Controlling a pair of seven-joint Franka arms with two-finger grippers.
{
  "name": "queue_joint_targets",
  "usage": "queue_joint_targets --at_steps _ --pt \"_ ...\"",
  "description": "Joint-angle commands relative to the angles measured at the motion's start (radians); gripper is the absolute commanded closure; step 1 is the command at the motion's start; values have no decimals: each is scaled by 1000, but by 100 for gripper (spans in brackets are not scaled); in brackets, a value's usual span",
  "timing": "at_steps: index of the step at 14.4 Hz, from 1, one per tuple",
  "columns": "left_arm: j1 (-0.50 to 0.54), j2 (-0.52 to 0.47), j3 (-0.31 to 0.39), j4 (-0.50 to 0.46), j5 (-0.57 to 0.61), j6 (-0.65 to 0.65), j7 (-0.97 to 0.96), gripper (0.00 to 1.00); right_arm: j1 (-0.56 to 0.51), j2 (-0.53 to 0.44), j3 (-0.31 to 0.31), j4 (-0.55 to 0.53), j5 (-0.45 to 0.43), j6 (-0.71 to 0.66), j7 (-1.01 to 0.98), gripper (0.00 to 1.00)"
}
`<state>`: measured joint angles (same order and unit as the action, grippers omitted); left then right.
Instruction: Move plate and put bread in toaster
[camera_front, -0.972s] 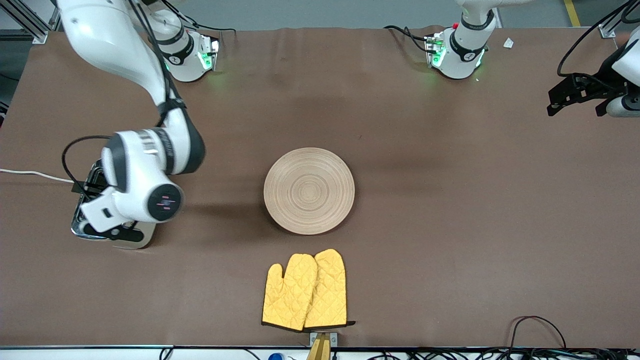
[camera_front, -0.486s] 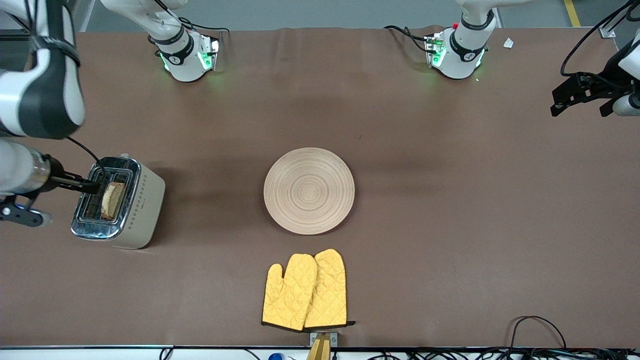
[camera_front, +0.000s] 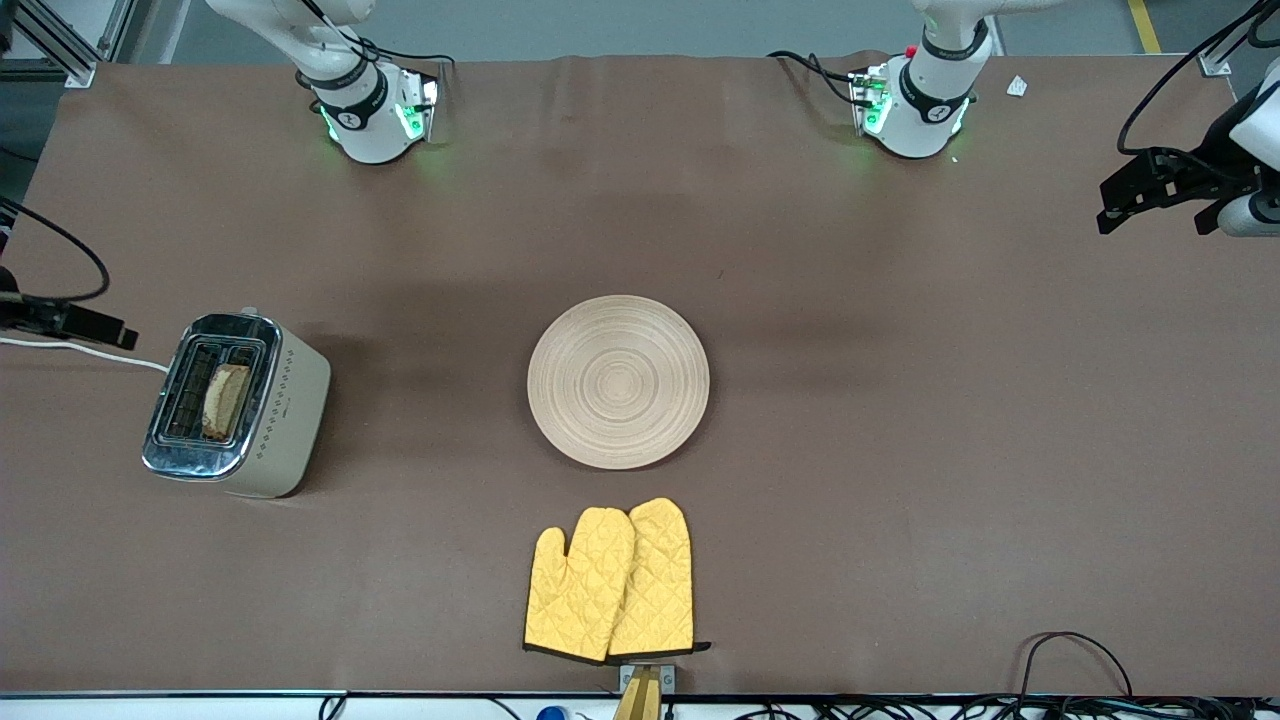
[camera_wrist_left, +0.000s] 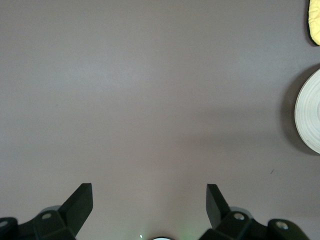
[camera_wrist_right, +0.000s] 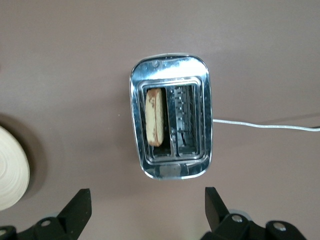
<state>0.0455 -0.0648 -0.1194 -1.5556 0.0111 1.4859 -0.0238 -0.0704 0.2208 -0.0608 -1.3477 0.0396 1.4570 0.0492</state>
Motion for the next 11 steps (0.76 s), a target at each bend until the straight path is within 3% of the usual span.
queue_joint_targets --at_steps 1,11 --pt "-1 13 0 28 1 -24 7 0 3 -83 18 -51 17 -21 -6 0" --pt "2 11 0 29 -10 -44 12 0 34 -81 19 -51 5 -55 -3 0"
